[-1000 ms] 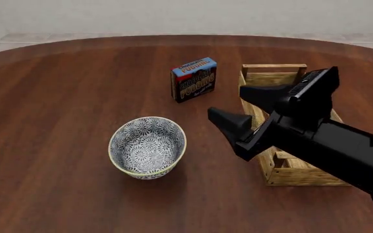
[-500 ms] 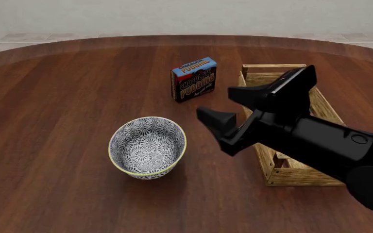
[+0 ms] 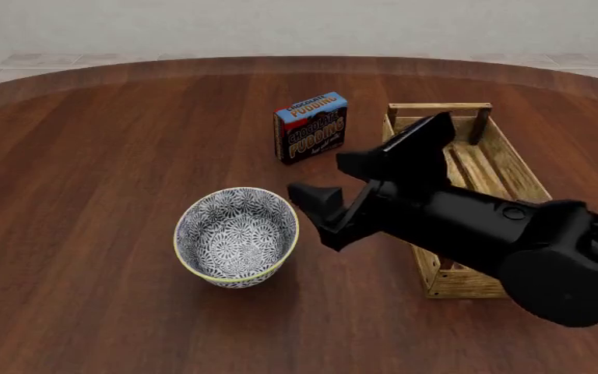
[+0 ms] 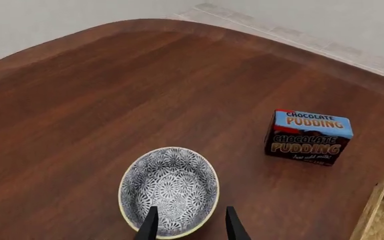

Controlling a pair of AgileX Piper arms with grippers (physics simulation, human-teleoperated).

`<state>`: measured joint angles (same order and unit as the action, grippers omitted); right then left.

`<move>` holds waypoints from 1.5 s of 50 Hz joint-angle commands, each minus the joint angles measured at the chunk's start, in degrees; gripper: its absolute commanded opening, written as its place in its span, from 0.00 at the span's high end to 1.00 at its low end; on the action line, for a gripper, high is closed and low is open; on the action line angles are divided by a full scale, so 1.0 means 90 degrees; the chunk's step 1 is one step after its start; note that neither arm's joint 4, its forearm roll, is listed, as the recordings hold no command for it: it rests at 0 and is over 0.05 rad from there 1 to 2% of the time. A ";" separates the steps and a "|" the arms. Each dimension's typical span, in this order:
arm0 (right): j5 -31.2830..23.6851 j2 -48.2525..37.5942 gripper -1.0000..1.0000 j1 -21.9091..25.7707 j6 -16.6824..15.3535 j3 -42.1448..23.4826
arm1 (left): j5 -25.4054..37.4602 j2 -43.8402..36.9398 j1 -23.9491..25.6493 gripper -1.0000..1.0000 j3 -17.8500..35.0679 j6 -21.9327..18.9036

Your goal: Pick up the bowl on the left and put it in the tray.

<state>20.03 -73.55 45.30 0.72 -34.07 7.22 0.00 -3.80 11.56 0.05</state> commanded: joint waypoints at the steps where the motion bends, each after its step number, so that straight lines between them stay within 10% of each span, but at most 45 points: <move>1: -0.0060 -0.0440 0.00 0.0002 0.0068 -0.0238 | 0.0020 0.0000 -0.0027 0.00 0.0035 0.0015; 75: -0.0182 -0.2116 0.00 -0.0391 0.0225 -0.1096 | 0.0150 0.0000 0.0018 0.00 0.0202 -0.0001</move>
<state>19.24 -91.58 42.14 2.01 -42.73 8.58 0.00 -3.61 13.35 0.18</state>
